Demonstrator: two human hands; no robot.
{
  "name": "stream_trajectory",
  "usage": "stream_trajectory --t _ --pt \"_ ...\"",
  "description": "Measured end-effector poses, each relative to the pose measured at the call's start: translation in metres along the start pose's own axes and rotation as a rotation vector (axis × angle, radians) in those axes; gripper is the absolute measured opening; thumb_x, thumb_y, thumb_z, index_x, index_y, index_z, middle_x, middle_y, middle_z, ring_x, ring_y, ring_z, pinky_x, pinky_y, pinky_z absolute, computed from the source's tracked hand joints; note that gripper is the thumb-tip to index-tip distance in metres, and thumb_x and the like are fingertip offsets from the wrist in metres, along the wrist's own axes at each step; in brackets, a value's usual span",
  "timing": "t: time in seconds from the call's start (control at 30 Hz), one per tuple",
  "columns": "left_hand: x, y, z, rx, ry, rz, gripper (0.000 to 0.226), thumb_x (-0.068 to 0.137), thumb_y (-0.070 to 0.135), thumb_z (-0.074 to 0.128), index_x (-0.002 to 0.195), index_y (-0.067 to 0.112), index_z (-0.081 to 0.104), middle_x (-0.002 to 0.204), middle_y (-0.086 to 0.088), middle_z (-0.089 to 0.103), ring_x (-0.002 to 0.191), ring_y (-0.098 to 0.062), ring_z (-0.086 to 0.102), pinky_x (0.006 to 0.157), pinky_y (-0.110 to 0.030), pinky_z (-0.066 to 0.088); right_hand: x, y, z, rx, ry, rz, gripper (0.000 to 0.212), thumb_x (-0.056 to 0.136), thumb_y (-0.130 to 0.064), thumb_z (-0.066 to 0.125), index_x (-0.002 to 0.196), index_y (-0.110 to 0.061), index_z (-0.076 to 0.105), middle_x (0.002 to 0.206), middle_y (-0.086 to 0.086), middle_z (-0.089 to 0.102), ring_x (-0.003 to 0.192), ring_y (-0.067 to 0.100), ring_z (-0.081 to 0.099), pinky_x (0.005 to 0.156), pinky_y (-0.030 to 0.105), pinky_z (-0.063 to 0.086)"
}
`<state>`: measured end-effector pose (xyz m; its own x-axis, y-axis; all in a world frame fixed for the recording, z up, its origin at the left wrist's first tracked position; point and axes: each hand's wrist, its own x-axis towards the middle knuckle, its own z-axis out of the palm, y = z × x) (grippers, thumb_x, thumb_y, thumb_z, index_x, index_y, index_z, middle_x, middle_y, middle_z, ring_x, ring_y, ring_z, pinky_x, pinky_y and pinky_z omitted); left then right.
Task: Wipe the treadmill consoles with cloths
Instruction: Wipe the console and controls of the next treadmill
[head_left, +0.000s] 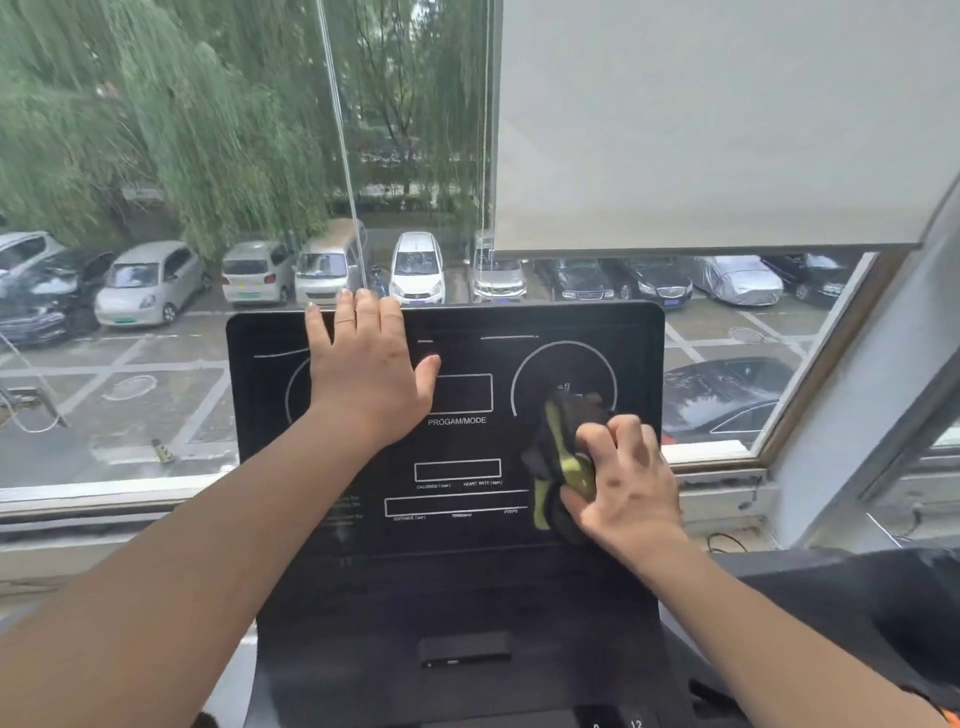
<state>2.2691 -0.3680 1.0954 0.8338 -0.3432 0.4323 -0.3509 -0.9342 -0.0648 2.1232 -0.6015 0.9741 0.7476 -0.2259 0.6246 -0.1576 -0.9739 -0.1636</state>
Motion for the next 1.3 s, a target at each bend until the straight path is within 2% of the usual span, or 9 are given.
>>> stream_trajectory --t 0.1,0.27,0.37,0.47,0.7,0.83,1.0,1.17,1.3 --pt "-0.002 0.009 -0.004 0.009 0.006 0.075 0.083 0.100 0.064 0.032 0.164 0.013 0.013 0.172 -0.015 0.015 0.160 -0.031 0.006 0.126 -0.064 0.001 0.011 0.025 -0.013 -0.029 -0.030 -0.086 0.071 0.054 -0.037 0.095 0.106 -0.026 0.049 0.105 0.004 0.045 0.086 0.031 0.055 0.069 0.041 0.052" --pt "-0.006 0.022 0.006 -0.063 0.017 0.121 0.082 0.101 0.061 0.034 0.166 0.018 0.006 0.173 -0.014 0.008 0.161 -0.030 0.002 0.129 -0.055 0.001 0.056 0.052 -0.037 0.062 0.027 0.322 0.063 0.073 -0.030 0.089 0.120 -0.017 0.049 0.123 0.014 0.043 0.114 0.039 0.051 0.078 0.043 0.051" --pt "-0.006 0.020 0.013 -0.036 0.044 0.134 0.085 0.101 0.062 0.035 0.166 0.015 0.006 0.172 -0.017 0.009 0.160 -0.033 0.004 0.130 -0.052 0.004 0.052 0.046 -0.033 0.138 0.038 0.390 0.061 0.077 -0.029 0.087 0.122 -0.017 0.047 0.126 0.014 0.041 0.120 0.038 0.047 0.079 0.036 0.042" --pt "-0.007 0.020 0.017 -0.030 0.063 0.139 0.087 0.100 0.063 0.035 0.165 0.014 0.006 0.172 -0.017 0.009 0.160 -0.034 0.005 0.130 -0.052 0.005 0.022 0.035 -0.017 0.144 0.028 0.422 0.062 0.077 -0.028 0.087 0.121 -0.020 0.043 0.126 0.012 0.035 0.122 0.036 0.043 0.087 0.038 0.045" --pt "-0.010 0.023 0.016 -0.044 0.023 0.105 0.089 0.099 0.056 0.045 0.165 0.012 0.004 0.173 -0.018 -0.002 0.160 -0.033 -0.004 0.126 -0.062 -0.003 -0.067 0.024 0.002 0.053 -0.337 0.469 0.060 0.089 -0.045 0.073 0.121 -0.032 0.024 0.138 0.013 0.030 0.126 0.036 0.043 0.101 0.045 0.049" --pt "-0.059 0.036 0.025 -0.269 0.053 0.184 0.086 0.093 0.032 0.062 0.163 0.013 0.016 0.173 -0.016 -0.004 0.160 -0.033 -0.005 0.124 -0.066 -0.008 -0.093 0.020 0.003 0.013 -0.447 0.509 0.054 0.090 -0.046 0.071 0.129 -0.027 0.041 0.129 0.008 0.034 0.122 0.034 0.048 0.090 0.045 0.053" --pt "-0.138 0.038 0.050 -0.430 0.055 0.219 0.086 0.084 0.011 0.073 0.159 0.013 0.031 0.172 -0.013 0.008 0.159 -0.033 0.009 0.122 -0.071 -0.001 -0.121 0.009 0.011 -0.029 -0.564 0.462 0.050 0.087 -0.043 0.073 0.121 -0.022 0.044 0.120 0.006 0.035 0.115 0.031 0.047 0.073 0.039 0.054" --pt "-0.195 0.023 0.067 -0.562 0.010 0.212 0.067 0.084 0.005 0.072 0.147 0.009 0.051 0.165 -0.014 0.032 0.154 -0.032 0.029 0.124 -0.065 0.002 -0.133 0.002 0.017 -0.042 -0.681 0.563 0.053 0.086 -0.049 0.071 0.123 -0.027 0.040 0.116 0.003 0.036 0.112 0.029 0.051 0.076 0.039 0.058" --pt "-0.241 0.006 0.089 -0.695 -0.069 0.106 0.046 0.089 0.008 0.070 0.134 0.011 0.063 0.143 -0.006 0.059 0.135 -0.025 0.053 0.127 -0.053 0.019 -0.139 -0.011 0.017 -0.089 -0.819 0.555 0.057 0.084 -0.050 0.072 0.126 -0.028 0.040 0.118 0.005 0.040 0.114 0.032 0.053 0.079 0.043 0.061"
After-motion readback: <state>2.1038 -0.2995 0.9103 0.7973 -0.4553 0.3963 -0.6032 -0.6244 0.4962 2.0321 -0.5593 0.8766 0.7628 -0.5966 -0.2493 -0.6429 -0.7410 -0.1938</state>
